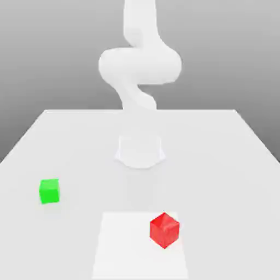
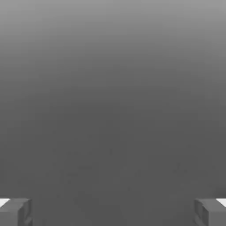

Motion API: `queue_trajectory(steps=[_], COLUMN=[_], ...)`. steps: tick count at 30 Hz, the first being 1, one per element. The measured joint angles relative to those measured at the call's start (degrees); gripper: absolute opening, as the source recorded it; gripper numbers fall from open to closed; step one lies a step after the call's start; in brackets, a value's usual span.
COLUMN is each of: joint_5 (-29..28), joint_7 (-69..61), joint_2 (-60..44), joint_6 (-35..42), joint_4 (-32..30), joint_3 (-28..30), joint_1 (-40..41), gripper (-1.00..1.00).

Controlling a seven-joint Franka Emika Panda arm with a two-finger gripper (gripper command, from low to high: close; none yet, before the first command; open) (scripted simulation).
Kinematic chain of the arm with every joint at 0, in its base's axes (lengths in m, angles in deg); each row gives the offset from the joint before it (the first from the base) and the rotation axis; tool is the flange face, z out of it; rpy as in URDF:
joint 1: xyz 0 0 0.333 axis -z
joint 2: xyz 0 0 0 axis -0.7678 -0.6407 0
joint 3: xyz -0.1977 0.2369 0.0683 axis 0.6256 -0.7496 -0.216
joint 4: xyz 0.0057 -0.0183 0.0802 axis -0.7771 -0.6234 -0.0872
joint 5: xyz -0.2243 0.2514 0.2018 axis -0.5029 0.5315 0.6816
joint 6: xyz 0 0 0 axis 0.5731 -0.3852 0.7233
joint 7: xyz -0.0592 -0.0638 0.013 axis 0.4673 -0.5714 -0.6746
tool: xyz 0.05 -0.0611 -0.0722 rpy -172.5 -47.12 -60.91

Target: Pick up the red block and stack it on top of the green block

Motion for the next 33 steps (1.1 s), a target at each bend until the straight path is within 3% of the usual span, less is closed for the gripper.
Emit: queue_trajectory(steps=[11, 19, 26, 27, 33], joint_5=[-3.4, 0.0, 1.4, 1.3, 1.2], joint_7=[-14.3, -28.7, -31.5, -31.5, -31.4], joint_2=[-23.6, -40.1, -54.5, -55.7, -56.3], joint_6=[-13.4, -23.0, -34.6, -35.6, -36.0], joint_4=[-12.5, -21.4, -21.1, -20.9, -20.8], joint_3=[0.7, 0.8, 0.3, 0.3, 0.3], joint_1=[-4.3, -7.7, -7.6, -7.6, -7.6], gripper=[0.00, 0.00, 0.00, -1.00, -1.00])
